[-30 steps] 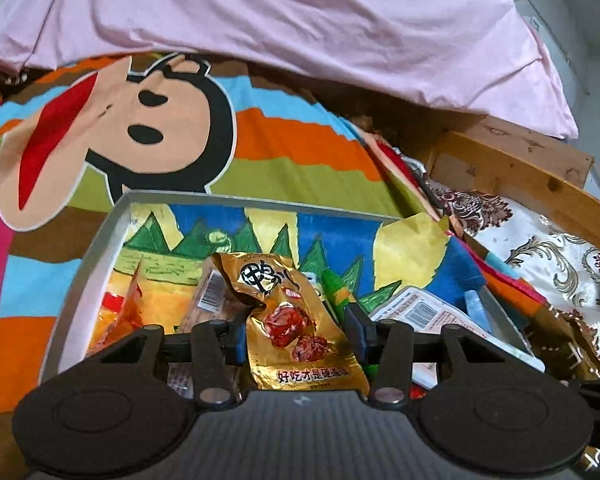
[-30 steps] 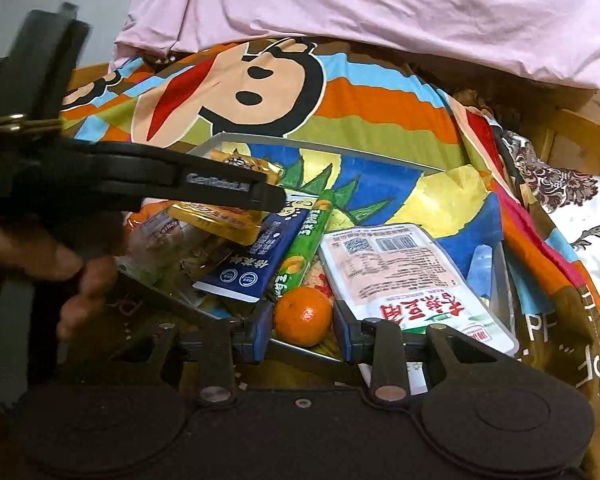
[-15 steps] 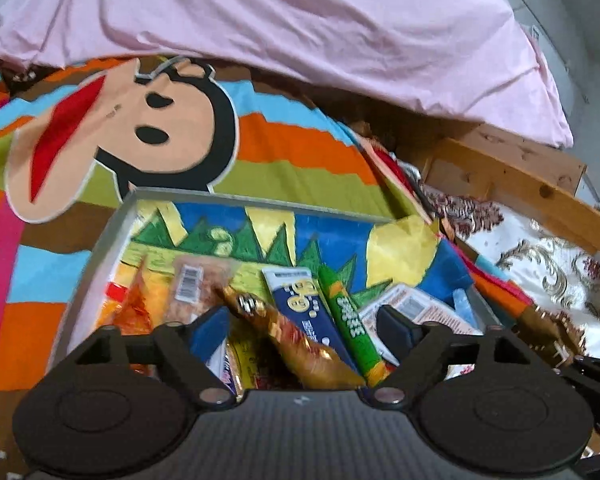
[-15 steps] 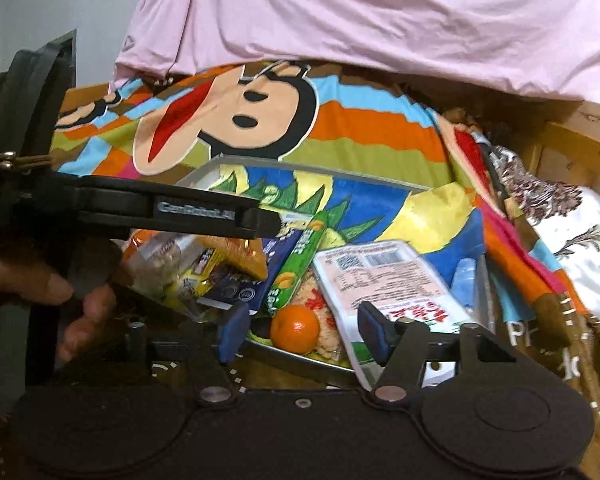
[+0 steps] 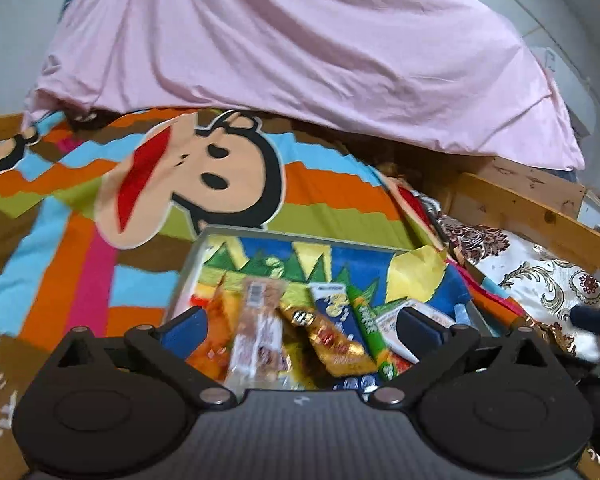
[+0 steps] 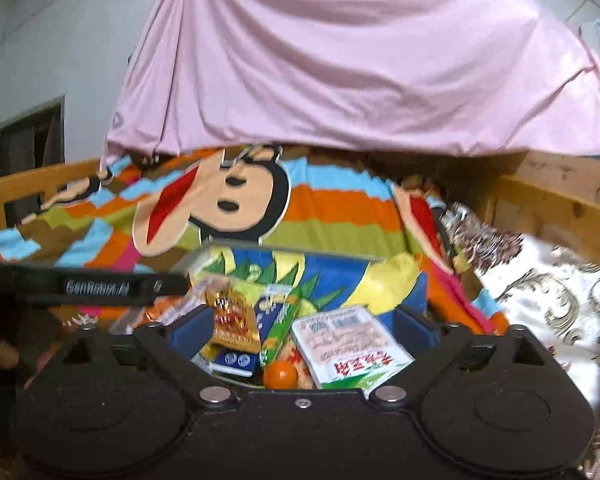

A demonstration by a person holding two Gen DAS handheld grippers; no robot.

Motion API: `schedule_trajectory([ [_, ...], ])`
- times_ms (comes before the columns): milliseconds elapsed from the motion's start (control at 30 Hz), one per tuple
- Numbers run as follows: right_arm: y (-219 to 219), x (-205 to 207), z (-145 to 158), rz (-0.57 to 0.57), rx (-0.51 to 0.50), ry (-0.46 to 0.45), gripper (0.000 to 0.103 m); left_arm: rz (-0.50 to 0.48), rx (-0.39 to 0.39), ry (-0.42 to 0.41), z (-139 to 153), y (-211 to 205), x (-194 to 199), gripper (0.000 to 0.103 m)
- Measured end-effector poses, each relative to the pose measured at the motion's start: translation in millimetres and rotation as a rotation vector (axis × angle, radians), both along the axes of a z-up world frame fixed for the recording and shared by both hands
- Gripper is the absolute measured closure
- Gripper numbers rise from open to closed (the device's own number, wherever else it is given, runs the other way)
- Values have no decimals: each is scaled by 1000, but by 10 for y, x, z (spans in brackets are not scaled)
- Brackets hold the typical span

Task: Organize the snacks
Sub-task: 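Release candy packet into tray with left tool while right tool releases orange, then withdraw both open tools away from the filled tray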

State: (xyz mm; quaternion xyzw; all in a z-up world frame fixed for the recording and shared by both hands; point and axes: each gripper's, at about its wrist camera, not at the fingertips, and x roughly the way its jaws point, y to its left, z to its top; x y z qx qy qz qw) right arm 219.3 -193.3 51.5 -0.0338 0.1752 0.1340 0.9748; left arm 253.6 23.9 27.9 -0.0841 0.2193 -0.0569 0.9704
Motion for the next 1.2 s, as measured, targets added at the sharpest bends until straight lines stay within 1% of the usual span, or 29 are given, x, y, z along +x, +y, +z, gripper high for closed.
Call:
schedule_trajectory([
  [167,-61,-228,119,-20,15,-28,1,37,-5,30,47,57,-261,1],
  [433,-141,-619,203,-25,39,-25,1,71,19,57,113,46,-764,0],
  [567,-168,-825,176,-31,41,3,1,106,19,72,108,55,-1037,0],
  [767,-218,-1109,121,-42,58,50,1,154,45,92,82,92,-1398,0],
  [967,-236,-1254,76,-41,69,85,1,188,79,104,53,91,-1613,1],
  [1200,-202,-1244,-16,-29,53,112,1,183,118,117,1,42,-1616,1],
])
